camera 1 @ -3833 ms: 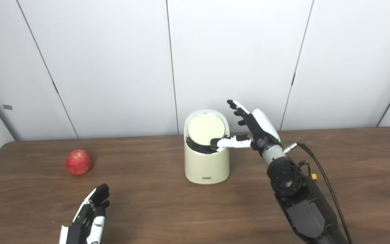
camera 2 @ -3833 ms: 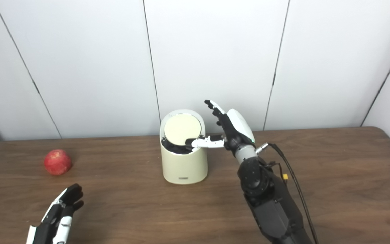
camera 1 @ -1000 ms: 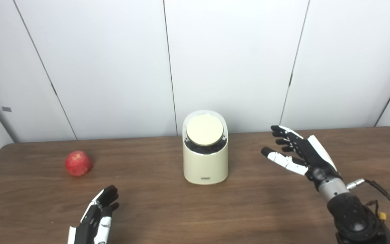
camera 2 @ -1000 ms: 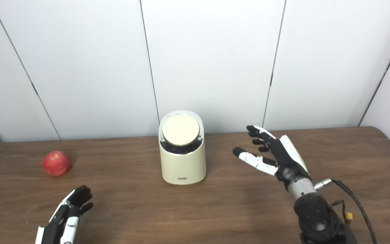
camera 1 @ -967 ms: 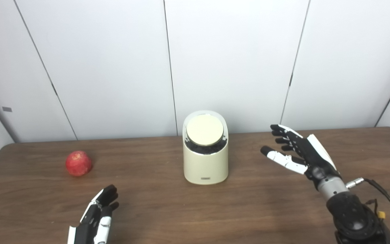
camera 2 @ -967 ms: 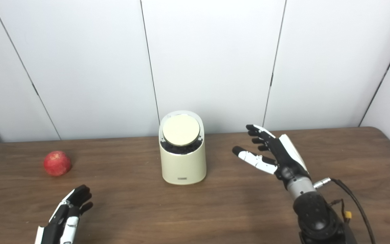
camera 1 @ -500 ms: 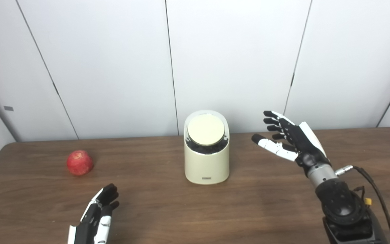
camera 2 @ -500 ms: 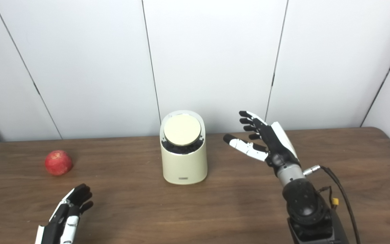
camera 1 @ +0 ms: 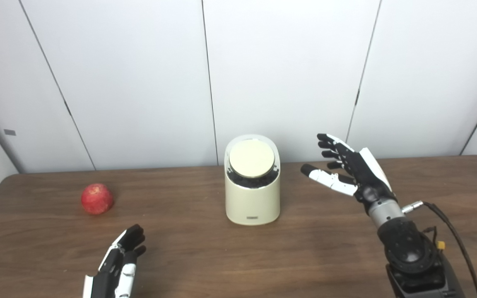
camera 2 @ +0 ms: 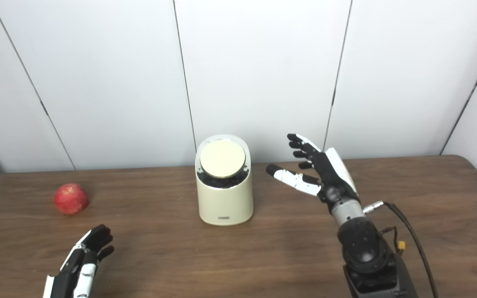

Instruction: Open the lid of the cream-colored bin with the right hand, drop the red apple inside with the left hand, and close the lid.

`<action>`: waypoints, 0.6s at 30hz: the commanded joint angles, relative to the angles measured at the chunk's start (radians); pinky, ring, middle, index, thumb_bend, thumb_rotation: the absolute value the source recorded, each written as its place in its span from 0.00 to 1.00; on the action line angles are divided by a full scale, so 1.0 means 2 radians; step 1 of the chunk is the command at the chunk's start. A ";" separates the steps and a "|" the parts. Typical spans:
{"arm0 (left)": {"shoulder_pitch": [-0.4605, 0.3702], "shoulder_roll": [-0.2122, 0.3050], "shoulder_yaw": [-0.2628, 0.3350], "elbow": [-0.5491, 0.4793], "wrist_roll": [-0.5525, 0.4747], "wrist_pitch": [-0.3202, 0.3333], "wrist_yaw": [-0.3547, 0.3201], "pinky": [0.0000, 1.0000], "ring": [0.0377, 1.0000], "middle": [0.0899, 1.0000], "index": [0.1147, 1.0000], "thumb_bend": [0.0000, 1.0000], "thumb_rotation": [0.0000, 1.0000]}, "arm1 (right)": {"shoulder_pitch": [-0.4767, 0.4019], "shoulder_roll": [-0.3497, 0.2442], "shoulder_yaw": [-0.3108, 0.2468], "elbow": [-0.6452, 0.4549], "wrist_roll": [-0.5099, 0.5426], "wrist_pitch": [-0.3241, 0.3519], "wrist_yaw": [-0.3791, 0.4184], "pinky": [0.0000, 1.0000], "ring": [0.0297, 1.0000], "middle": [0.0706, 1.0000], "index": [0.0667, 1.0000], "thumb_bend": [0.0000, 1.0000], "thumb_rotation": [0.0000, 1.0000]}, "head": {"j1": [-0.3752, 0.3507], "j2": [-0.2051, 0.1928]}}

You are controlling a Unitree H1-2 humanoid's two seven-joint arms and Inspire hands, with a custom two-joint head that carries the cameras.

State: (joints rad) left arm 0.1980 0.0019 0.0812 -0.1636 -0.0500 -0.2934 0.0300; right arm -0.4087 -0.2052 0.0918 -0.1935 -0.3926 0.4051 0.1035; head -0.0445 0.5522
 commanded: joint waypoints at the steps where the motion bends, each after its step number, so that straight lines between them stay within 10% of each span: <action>1: 0.019 0.000 -0.002 0.025 0.000 -0.009 -0.003 0.82 0.85 0.83 0.82 0.49 0.69 | -0.034 0.006 0.006 0.006 -0.009 -0.042 -0.021 0.74 0.83 0.84 0.86 0.64 0.54 | 0.000 0.001; 18: 0.021 -0.004 -0.004 0.019 0.001 -0.007 -0.002 0.82 0.84 0.83 0.82 0.48 0.68 | -0.086 0.043 0.044 0.109 -0.058 -0.069 -0.066 0.73 0.85 0.89 0.86 0.68 0.49 | 0.003 0.003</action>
State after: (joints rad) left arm 0.1989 0.0016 0.0797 -0.1678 -0.0502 -0.2934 0.0274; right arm -0.5209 -0.1282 0.1795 0.0365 -0.4963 0.3063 0.0056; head -0.0384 0.5584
